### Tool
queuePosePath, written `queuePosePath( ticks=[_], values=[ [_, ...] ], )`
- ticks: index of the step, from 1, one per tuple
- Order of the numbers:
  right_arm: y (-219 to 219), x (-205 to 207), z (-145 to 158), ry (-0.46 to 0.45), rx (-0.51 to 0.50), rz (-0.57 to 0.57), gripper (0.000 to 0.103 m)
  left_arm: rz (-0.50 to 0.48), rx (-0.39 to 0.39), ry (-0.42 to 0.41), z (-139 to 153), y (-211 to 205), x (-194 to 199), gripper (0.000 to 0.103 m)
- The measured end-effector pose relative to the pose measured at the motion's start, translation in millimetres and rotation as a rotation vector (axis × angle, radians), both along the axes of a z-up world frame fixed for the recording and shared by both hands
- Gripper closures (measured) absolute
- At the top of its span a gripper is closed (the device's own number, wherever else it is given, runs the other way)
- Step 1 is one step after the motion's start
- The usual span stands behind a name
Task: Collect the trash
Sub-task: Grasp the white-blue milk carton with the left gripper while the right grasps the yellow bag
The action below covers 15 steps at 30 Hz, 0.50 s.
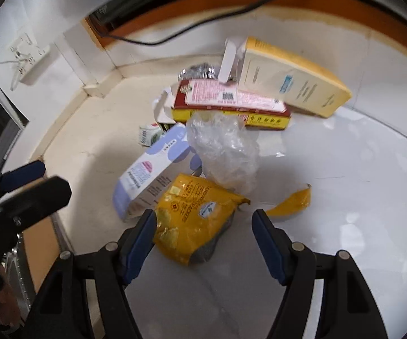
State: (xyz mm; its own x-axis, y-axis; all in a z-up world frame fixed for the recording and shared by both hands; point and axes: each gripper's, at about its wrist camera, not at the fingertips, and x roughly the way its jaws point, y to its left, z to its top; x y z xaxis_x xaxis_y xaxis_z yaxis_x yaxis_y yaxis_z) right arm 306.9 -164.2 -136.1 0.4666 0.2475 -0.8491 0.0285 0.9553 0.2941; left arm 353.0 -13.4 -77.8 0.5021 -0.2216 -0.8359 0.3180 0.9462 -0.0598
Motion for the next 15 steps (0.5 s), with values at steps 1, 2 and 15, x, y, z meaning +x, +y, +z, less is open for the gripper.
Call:
queuePosePath(
  ticks=[1, 2, 15],
  values=[
    [2.4, 2.0, -2.6, 0.001, -0.006, 0.004, 0.038, -0.001, -0.004, 0.008, -4.8, -0.8, 5.2, 0.013],
    [5.4, 3.3, -5.5, 0.001, -0.014, 0.012, 0.042, -0.004, -0.006, 0.013, -7.9, -2.1, 8.1, 0.013],
    [-29.1, -16.5, -11.2, 0.002, -0.036, -0.030, 0.102, -0.090, 0.006, 0.092, -54.7, -42.7, 45.6, 0.029]
  ],
)
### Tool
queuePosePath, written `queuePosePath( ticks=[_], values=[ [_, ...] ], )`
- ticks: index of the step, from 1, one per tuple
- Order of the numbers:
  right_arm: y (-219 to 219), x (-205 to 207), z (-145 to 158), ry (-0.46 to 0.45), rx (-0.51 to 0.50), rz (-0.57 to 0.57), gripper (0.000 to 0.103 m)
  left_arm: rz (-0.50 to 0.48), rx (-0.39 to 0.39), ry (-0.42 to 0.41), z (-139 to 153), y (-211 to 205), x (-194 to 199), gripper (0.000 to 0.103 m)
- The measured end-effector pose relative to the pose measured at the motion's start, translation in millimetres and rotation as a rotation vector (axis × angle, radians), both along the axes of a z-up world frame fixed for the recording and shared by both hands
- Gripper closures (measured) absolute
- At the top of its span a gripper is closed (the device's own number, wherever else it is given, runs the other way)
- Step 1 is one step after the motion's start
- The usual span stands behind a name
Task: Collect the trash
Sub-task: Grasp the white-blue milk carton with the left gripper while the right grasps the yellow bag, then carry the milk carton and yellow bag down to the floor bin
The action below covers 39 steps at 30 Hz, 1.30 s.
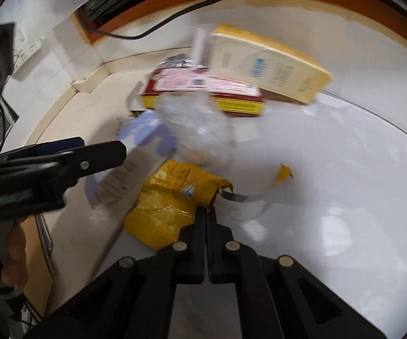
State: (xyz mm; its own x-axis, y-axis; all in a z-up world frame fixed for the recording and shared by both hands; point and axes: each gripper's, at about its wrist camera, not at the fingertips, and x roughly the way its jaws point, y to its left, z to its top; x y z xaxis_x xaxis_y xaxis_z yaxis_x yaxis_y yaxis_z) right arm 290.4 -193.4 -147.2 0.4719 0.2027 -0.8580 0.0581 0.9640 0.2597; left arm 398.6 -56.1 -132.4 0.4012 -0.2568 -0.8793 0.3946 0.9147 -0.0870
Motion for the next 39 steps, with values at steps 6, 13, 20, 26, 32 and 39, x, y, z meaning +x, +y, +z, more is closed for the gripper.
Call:
queuePosePath(
  ticks=[6, 13, 20, 26, 32, 39],
  values=[
    [-23.5, -15.3, 7.4, -0.022, 0.003, -0.060, 0.103, -0.012, 0.006, 0.039, -17.0, -10.8, 5.3, 0.064],
    [-32.7, -30.6, 22.4, -0.062, 0.036, -0.084, 0.103, -0.003, 0.013, -0.007, -9.2, -10.0, -21.7, 0.069],
    [-29.9, -54.9, 45.8, -0.111, 0.064, -0.048, 0.103, 0.055, -0.029, -0.060, 24.3, 2.0, -71.8, 0.069],
    [-30.1, -80.1, 65.8, -0.153, 0.083, 0.028, 0.103, 0.122, -0.044, -0.112, 50.6, 9.9, -125.6, 0.069],
    [-27.5, -112.1, 85.5, -0.186, 0.093, 0.113, 0.103, 0.192, -0.043, -0.152, 67.1, 16.4, -187.4, 0.069],
    [-14.7, -161.1, 102.9, -0.216, 0.103, 0.259, 0.103, 0.298, -0.039, -0.186, 70.3, 27.8, -261.4, 0.069]
  ],
)
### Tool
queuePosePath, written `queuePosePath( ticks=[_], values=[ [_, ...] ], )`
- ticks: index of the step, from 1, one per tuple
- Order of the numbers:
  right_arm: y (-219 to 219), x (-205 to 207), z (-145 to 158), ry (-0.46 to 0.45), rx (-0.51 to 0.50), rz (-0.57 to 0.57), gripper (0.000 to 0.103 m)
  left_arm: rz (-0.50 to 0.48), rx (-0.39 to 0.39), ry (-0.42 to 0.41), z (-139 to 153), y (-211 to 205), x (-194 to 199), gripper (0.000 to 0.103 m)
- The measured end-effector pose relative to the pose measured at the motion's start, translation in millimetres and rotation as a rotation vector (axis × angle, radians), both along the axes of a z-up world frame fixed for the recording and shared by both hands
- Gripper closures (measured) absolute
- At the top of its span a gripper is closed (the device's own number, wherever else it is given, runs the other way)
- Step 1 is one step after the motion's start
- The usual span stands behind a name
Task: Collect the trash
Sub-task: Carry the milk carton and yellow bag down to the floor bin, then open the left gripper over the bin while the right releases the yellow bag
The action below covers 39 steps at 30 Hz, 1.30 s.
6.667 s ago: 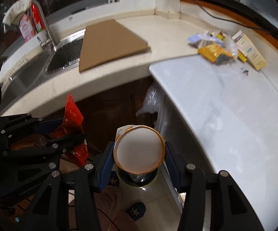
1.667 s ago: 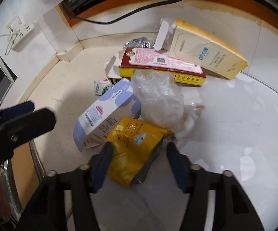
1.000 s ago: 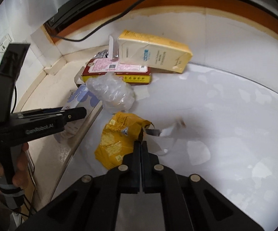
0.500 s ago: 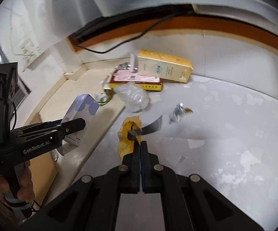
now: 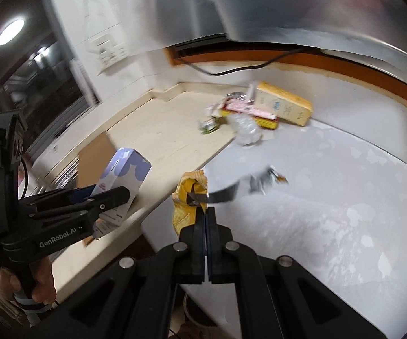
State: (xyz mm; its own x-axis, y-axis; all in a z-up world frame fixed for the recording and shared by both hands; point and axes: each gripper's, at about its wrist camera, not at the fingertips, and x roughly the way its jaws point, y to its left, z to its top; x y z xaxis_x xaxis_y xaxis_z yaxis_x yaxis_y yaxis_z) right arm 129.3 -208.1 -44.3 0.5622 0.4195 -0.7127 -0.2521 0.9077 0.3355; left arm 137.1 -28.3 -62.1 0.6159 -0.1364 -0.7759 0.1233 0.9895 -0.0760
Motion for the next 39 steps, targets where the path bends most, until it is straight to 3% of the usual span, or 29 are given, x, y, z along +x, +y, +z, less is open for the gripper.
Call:
queuePosePath(
  ticks=[10, 19, 25, 39],
  values=[
    [39.6, -60.9, -13.1, 0.010, -0.059, 0.188, 0.103, 0.101, -0.004, 0.058, -38.3, 22.5, -89.8, 0.069],
    [79.1, -103.9, -73.4, 0.079, -0.145, 0.277, 0.103, 0.095, 0.028, 0.153, -107.5, 26.6, -115.7, 0.069],
    [96.3, -113.4, -148.5, 0.156, -0.209, 0.246, 0.103, 0.051, 0.045, 0.232, -179.5, 27.7, -117.2, 0.069],
    [112.1, -95.3, -371.9, 0.317, -0.235, 0.118, 0.103, -0.003, 0.086, 0.363, -378.0, 38.6, -83.5, 0.068]
  ],
)
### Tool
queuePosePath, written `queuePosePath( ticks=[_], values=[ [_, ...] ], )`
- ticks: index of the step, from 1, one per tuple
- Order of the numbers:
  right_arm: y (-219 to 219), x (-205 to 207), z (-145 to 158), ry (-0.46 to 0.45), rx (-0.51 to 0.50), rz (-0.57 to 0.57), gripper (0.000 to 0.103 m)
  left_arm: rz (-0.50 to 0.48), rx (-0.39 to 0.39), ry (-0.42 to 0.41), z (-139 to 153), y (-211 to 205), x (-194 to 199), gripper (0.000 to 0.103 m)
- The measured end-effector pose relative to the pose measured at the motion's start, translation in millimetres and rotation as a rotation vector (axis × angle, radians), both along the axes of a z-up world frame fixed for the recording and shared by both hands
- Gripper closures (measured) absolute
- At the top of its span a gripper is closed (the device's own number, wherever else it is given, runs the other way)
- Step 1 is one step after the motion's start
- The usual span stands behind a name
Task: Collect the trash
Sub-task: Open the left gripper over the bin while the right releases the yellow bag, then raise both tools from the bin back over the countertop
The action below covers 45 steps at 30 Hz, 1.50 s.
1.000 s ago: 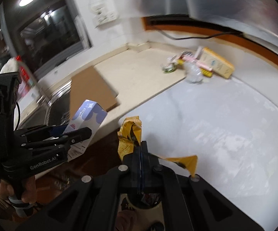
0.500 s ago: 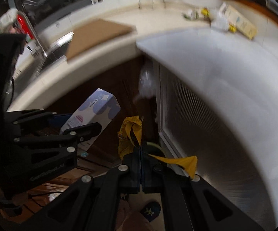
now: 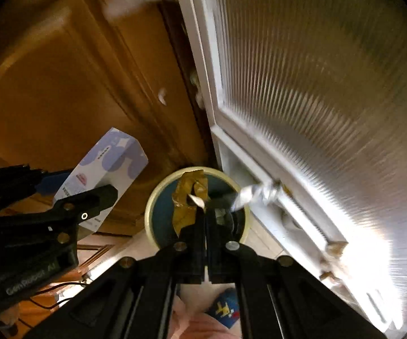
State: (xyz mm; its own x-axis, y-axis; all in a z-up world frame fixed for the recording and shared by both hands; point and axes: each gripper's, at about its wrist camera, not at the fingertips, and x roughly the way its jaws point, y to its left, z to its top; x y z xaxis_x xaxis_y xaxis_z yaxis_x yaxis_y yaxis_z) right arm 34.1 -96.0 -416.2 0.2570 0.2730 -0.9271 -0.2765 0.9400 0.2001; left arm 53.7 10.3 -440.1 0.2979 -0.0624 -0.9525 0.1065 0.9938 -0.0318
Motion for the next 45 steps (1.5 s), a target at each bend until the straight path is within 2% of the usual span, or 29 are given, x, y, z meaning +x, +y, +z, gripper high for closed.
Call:
queuePosePath(
  ticks=[3, 4, 5, 7, 10, 12, 14, 22, 28, 32, 39, 45],
  values=[
    [3.3, 6.2, -36.5, 0.029, 0.005, -0.004, 0.102, -0.010, 0.014, 0.009, -27.8, 5.0, 12.0, 0.068],
    [4.0, 8.4, -47.4, 0.040, 0.004, -0.007, 0.102, -0.009, 0.014, 0.007, -32.9, 9.3, 14.0, 0.064],
    [5.7, 8.1, -55.2, 0.048, 0.006, -0.010, 0.102, -0.008, 0.012, 0.012, -39.2, 10.5, 16.9, 0.059],
    [9.0, 12.0, -69.6, 0.060, 0.011, -0.015, 0.102, -0.003, 0.012, 0.012, -47.5, 13.0, 20.0, 0.036],
    [7.9, 13.7, -85.1, 0.077, 0.016, -0.024, 0.094, 0.003, 0.027, 0.005, -51.7, 12.2, 14.3, 0.020],
    [7.0, 11.0, -89.9, 0.080, 0.025, -0.023, 0.076, 0.002, 0.039, 0.004, -51.8, 11.9, 13.4, 0.019],
    [7.7, 9.0, -88.1, 0.067, 0.031, -0.020, 0.067, -0.006, 0.044, -0.001, -47.5, 11.5, 9.9, 0.019],
    [8.2, 2.8, -66.6, 0.064, 0.037, -0.002, 0.066, -0.032, 0.072, -0.039, -15.3, 4.0, 2.4, 0.011],
    [11.0, -6.5, -26.7, 0.062, 0.035, 0.006, 0.065, -0.030, 0.065, -0.040, 29.1, 4.5, -12.0, 0.011],
    [1.6, -18.9, 9.5, 0.061, 0.042, 0.002, 0.065, -0.041, 0.058, -0.045, 72.4, 1.6, -24.1, 0.011],
    [-16.1, -37.4, 97.4, 0.036, 0.049, 0.022, 0.065, -0.071, 0.032, -0.070, 152.0, -11.2, -42.5, 0.011],
    [-29.2, -39.9, 171.3, -0.020, 0.065, 0.023, 0.065, -0.115, 0.009, -0.129, 224.6, -23.4, -48.0, 0.011]
  ],
)
